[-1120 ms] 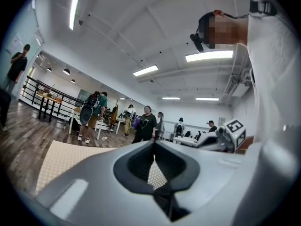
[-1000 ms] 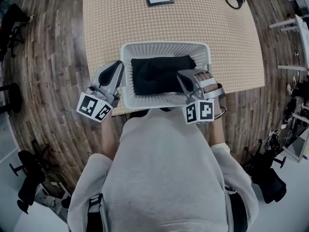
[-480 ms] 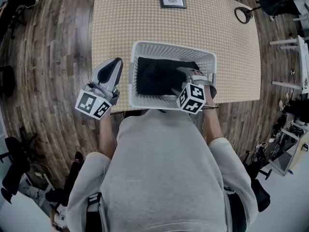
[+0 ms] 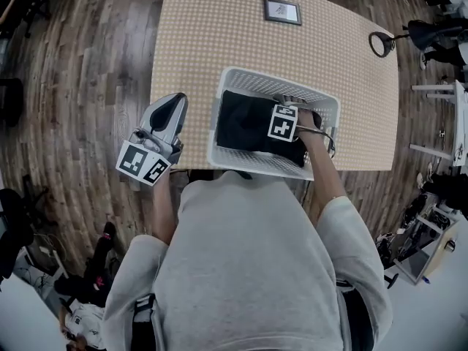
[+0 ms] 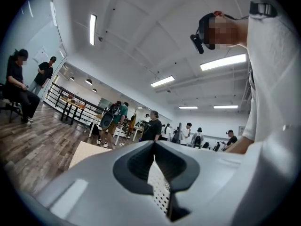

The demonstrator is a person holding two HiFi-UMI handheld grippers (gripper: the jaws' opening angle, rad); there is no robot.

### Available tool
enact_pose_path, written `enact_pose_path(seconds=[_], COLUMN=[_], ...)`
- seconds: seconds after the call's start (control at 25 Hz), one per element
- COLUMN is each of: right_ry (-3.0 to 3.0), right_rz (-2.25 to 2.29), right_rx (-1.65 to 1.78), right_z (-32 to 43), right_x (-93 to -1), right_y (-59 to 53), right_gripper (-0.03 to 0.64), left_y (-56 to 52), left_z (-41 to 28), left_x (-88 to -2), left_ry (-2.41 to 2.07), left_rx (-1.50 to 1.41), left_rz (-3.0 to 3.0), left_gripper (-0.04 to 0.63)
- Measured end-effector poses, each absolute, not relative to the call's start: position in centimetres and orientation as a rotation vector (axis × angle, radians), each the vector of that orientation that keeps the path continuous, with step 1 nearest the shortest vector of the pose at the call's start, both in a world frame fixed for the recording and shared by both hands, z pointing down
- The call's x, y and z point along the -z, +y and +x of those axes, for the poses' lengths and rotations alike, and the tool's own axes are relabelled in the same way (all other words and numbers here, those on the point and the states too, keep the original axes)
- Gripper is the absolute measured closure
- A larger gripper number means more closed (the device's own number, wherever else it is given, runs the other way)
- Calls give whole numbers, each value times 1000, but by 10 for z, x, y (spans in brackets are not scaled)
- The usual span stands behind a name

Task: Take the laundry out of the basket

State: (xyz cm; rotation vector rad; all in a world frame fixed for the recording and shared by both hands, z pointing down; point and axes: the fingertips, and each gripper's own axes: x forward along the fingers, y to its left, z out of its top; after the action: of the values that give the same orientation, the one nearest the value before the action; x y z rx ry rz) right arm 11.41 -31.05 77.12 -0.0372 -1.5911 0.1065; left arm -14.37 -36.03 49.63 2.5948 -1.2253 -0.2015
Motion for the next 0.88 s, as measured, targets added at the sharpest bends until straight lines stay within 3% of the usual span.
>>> enact_pose_path(seconds=[0.48,0.6,0.68,0.76,0.88], right_ry=[-1516,-1494,-1495,-1506,-1521], right_rz=[-27,-58,-116,-145,-129], right_rx=[-163,-158,-168,-195,-196], right_z=[107,105,101,97,96], right_x=[-815,-806,-799,-798,-800], right_y=[-296,-285,-269,-257,-256], right_gripper=[22,140,340,378,382], left_y=[-363,-365,-367,-368,-368], left_z=[-157,-153,-152,-154,-153], left_x=[-501,-498,-497,-497,-500], left_ry=[-1236,-1222,-1219,-1222,-1219], left_rx=[221,230,235,241,247], left_rz=[2572,2581,2583,2579,2575], left_gripper=[584,584,584,584,584])
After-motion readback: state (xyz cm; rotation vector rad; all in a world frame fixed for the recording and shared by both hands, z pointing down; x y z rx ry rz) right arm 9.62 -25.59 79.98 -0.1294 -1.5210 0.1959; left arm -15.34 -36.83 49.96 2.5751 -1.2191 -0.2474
